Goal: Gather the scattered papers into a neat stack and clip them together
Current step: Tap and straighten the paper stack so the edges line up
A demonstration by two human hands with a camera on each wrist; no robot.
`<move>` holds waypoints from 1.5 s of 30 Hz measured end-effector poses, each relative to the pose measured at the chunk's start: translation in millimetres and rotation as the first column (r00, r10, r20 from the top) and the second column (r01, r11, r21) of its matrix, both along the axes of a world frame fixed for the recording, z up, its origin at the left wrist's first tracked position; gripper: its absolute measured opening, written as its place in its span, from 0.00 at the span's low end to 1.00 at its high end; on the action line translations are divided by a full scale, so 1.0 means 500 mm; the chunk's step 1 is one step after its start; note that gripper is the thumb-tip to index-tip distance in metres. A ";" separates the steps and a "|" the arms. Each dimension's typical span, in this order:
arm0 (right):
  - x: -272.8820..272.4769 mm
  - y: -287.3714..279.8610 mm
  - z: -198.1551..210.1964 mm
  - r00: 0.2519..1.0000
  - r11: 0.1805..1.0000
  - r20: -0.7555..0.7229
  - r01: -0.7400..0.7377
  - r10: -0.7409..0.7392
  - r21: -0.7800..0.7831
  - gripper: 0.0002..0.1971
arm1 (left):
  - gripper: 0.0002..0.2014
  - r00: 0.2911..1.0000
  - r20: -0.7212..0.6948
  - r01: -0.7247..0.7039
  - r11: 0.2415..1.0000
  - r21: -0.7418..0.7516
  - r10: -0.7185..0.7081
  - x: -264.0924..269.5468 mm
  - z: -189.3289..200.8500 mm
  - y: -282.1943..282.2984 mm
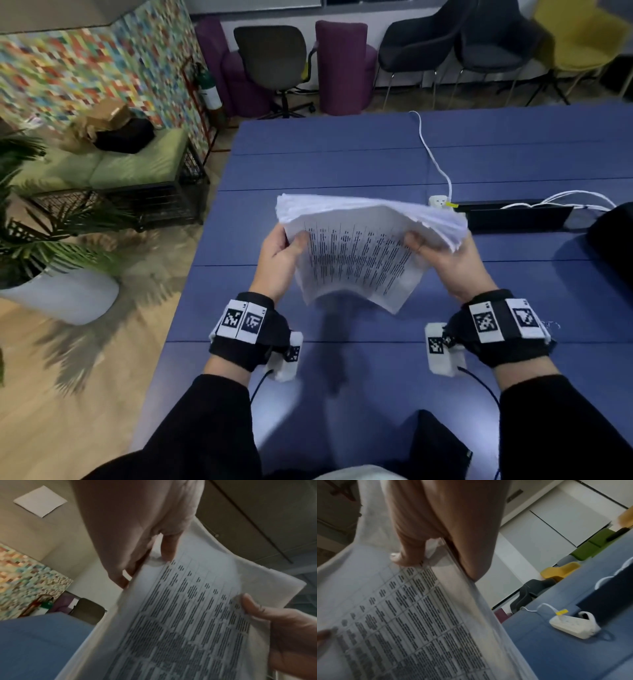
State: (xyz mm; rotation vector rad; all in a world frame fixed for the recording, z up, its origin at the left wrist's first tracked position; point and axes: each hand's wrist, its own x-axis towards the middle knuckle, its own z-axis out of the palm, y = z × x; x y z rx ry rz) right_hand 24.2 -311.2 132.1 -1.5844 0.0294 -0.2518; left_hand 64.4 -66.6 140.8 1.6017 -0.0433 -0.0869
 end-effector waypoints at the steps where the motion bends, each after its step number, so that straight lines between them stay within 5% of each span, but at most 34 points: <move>1: -0.003 0.000 -0.010 0.999 0.998 -0.007 -0.046 0.046 -0.045 0.13 | 0.11 1.000 0.003 -0.019 1.000 -0.010 0.019 -0.004 -0.002 -0.006; 5: -0.015 0.005 -0.044 0.991 0.991 -0.098 -0.097 0.088 -0.088 0.11 | 0.13 0.999 -0.006 -0.055 0.997 -0.055 0.054 -0.024 -0.013 -0.033; 11: -0.011 -0.008 -0.008 0.993 0.994 -0.035 -0.112 0.112 0.009 0.08 | 0.09 0.989 0.070 -0.117 0.972 -0.203 0.133 -0.014 0.003 -0.046; 14: -0.005 0.008 -0.009 1.000 1.000 0.002 0.018 -0.018 0.010 0.10 | 0.04 0.980 0.039 -0.182 0.953 -0.242 0.197 -0.016 0.004 -0.073; 16: -0.002 0.022 -0.017 0.986 0.987 0.041 0.161 -0.161 0.012 0.18 | 0.13 0.964 0.055 -0.241 0.946 -0.218 0.258 -0.022 0.011 -0.091; 21: -0.003 0.057 -0.008 0.920 0.933 0.192 0.357 -0.342 -0.049 0.10 | 0.13 0.928 0.066 -0.351 0.921 -0.169 0.366 -0.012 0.012 -0.104; 23: -0.005 0.057 -0.008 0.919 0.938 0.226 0.343 -0.324 -0.047 0.09 | 0.11 0.933 0.120 -0.330 0.939 -0.102 0.341 -0.004 0.006 -0.095; 26: -0.008 0.031 -0.017 0.973 0.982 0.170 0.170 -0.155 -0.079 0.25 | 0.18 0.963 0.190 -0.197 0.980 0.003 0.192 -0.006 -0.008 -0.072; 29: -0.001 0.024 -0.019 0.996 0.995 0.060 0.064 -0.060 -0.078 0.17 | 0.15 0.983 0.178 -0.067 0.993 0.092 0.050 -0.003 -0.017 -0.050; 31: 0.005 0.031 -0.008 0.994 0.996 0.063 0.085 -0.086 0.010 0.07 | 0.18 0.989 0.146 -0.030 1.000 0.006 0.029 0.003 -0.007 -0.046; 37: 0.005 0.020 0.029 0.972 0.985 0.212 0.068 -0.101 0.156 0.20 | 0.13 0.965 0.245 -0.035 0.977 -0.209 0.087 0.017 0.036 -0.048; 42: -0.002 0.007 -0.021 1.000 1.000 0.003 0.026 -0.026 -0.007 0.13 | 0.12 0.999 -0.007 0.034 0.999 0.016 -0.034 0.040 0.005 -0.025; 45: 0.024 0.001 -0.014 0.995 0.997 -0.094 0.025 -0.032 -0.072 0.12 | 0.11 0.997 -0.014 0.083 0.992 0.095 -0.082 0.062 0.034 -0.030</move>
